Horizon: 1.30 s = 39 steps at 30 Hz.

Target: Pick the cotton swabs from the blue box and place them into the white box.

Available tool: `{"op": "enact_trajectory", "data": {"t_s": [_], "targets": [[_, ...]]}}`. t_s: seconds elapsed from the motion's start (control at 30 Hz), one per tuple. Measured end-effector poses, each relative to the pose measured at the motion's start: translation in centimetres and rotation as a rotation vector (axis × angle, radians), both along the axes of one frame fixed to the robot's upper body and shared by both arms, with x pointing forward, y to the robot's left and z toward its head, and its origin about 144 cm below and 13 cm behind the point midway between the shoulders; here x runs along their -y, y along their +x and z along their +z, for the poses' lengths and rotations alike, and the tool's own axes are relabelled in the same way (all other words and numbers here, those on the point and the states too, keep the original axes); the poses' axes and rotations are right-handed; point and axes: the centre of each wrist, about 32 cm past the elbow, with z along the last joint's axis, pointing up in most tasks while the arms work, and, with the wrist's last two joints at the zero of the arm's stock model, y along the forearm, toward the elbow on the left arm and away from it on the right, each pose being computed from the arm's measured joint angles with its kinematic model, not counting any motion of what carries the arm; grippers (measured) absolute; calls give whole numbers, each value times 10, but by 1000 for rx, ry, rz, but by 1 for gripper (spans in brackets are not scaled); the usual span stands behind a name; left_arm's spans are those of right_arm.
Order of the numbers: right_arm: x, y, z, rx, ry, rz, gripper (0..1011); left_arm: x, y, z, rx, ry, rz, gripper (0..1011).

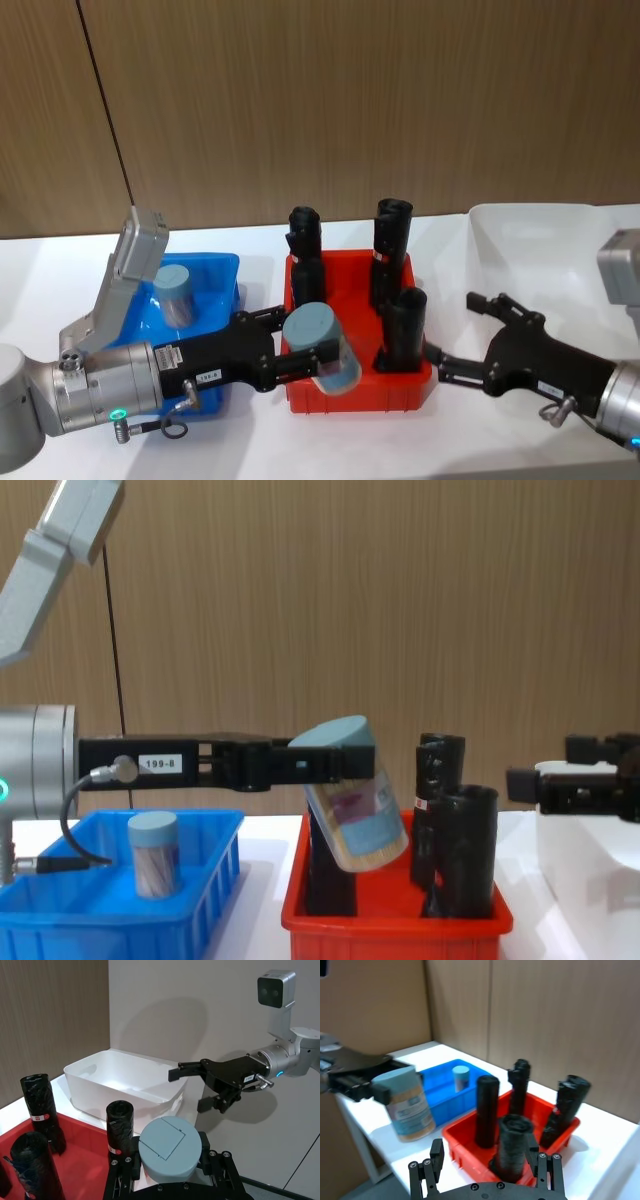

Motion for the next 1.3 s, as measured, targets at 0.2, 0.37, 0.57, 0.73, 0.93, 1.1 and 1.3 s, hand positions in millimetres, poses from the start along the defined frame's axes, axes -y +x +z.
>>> {"op": "enact_trajectory", "data": {"t_s": [0.2, 0.37, 0.57, 0.73, 0.93, 1.1, 1.3], "targets": [[0, 6, 2, -20, -28, 75, 1002, 0, 0, 0, 0, 0, 0, 668], [-4, 11, 2, -37, -51, 133, 1002, 0, 0, 0, 0, 0, 0, 666], [-11, 18, 1, -50, -68, 179, 1002, 0, 0, 0, 0, 0, 0, 666], [-17, 22, 0, -52, -79, 198, 1002, 0, 0, 0, 0, 0, 0, 668], [-25, 28, -1, -55, -91, 220, 1002, 0, 0, 0, 0, 0, 0, 668], [-31, 32, -1, -56, -99, 240, 1002, 0, 0, 0, 0, 0, 0, 668], [-40, 37, -1, -55, -107, 258, 1002, 0, 0, 0, 0, 0, 0, 668]]}}
